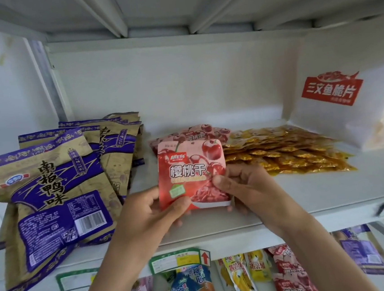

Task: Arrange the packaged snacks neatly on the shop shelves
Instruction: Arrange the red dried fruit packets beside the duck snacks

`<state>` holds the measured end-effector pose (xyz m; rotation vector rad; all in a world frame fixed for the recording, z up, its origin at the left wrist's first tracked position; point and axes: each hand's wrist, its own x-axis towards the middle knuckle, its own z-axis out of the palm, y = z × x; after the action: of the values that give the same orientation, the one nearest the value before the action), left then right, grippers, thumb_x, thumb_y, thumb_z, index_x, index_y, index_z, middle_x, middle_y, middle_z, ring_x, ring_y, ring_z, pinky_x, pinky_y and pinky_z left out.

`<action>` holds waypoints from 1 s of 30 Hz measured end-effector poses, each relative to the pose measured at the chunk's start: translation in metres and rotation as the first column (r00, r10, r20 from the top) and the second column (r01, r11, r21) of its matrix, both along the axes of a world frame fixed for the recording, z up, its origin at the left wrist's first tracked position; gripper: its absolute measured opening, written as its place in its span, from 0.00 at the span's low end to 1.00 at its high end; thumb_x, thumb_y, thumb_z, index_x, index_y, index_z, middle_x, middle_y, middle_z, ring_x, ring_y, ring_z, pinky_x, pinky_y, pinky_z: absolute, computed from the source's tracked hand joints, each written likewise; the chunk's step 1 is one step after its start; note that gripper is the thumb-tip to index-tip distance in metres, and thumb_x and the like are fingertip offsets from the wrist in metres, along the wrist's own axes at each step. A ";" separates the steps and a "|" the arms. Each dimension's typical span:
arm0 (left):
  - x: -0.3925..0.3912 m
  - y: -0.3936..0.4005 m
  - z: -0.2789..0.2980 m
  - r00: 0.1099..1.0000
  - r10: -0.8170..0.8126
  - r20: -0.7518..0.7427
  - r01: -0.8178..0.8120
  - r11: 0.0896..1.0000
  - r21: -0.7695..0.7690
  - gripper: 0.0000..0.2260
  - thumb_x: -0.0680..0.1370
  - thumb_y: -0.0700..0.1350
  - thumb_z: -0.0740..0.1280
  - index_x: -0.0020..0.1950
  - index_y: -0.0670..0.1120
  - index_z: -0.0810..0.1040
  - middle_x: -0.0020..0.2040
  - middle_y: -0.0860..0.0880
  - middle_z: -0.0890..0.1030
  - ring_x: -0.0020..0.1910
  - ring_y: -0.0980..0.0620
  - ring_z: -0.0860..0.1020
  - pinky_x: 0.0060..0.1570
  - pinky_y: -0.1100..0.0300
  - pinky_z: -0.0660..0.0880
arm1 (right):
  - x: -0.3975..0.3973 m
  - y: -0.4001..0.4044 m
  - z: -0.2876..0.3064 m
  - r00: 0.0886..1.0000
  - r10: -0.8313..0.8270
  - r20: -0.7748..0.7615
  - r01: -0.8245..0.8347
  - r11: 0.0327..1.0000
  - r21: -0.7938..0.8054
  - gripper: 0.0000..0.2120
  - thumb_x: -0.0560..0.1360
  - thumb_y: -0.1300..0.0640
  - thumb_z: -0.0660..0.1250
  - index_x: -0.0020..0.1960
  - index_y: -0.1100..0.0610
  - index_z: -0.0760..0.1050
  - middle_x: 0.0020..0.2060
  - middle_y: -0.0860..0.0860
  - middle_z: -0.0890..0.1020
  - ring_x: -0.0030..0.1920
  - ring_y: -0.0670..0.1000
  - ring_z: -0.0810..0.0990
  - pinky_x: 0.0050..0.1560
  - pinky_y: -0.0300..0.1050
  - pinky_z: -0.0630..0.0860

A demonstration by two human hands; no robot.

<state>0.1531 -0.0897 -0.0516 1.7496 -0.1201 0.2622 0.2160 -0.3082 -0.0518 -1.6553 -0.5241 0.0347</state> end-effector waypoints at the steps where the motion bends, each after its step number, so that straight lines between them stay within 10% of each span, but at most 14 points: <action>1: -0.001 0.000 -0.001 1.000 -0.002 0.000 0.002 1.000 0.003 0.10 0.73 0.50 0.74 0.50 0.47 0.86 0.40 0.45 0.87 0.33 0.52 0.82 0.30 0.67 0.74 | -0.001 -0.001 0.000 1.000 0.003 0.003 -0.003 1.000 -0.002 0.12 0.78 0.50 0.72 0.41 0.58 0.80 0.31 0.56 0.82 0.26 0.48 0.75 0.26 0.40 0.65; 11: -0.007 0.000 0.004 0.999 0.039 0.014 -0.037 0.993 -0.111 0.09 0.71 0.48 0.74 0.48 0.44 0.85 0.36 0.42 0.85 0.29 0.54 0.78 0.27 0.69 0.70 | 0.000 -0.006 0.000 0.988 0.157 -0.007 -0.157 0.988 -0.008 0.10 0.78 0.57 0.71 0.45 0.64 0.84 0.37 0.48 0.85 0.37 0.42 0.80 0.39 0.32 0.71; 17: -0.008 0.001 0.003 1.000 0.013 0.022 -0.011 0.994 -0.110 0.06 0.71 0.45 0.74 0.45 0.43 0.85 0.35 0.40 0.85 0.28 0.55 0.78 0.26 0.70 0.70 | 0.001 -0.006 -0.003 0.983 0.163 0.086 -0.154 0.983 -0.102 0.15 0.79 0.49 0.72 0.38 0.57 0.84 0.33 0.69 0.73 0.32 0.65 0.63 0.33 0.52 0.56; 30: -0.007 0.002 0.005 0.999 -0.030 -0.030 0.027 0.994 -0.108 0.05 0.71 0.48 0.74 0.43 0.50 0.88 0.35 0.40 0.85 0.27 0.56 0.75 0.27 0.70 0.69 | -0.001 -0.011 -0.001 0.975 0.202 0.092 -0.194 0.977 -0.087 0.17 0.79 0.50 0.71 0.34 0.56 0.79 0.28 0.54 0.69 0.28 0.49 0.62 0.30 0.40 0.57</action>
<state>0.1457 -0.0880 -0.0462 1.6430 -0.1057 0.2159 0.2153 -0.3194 -0.0529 -1.6812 -0.7720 0.1211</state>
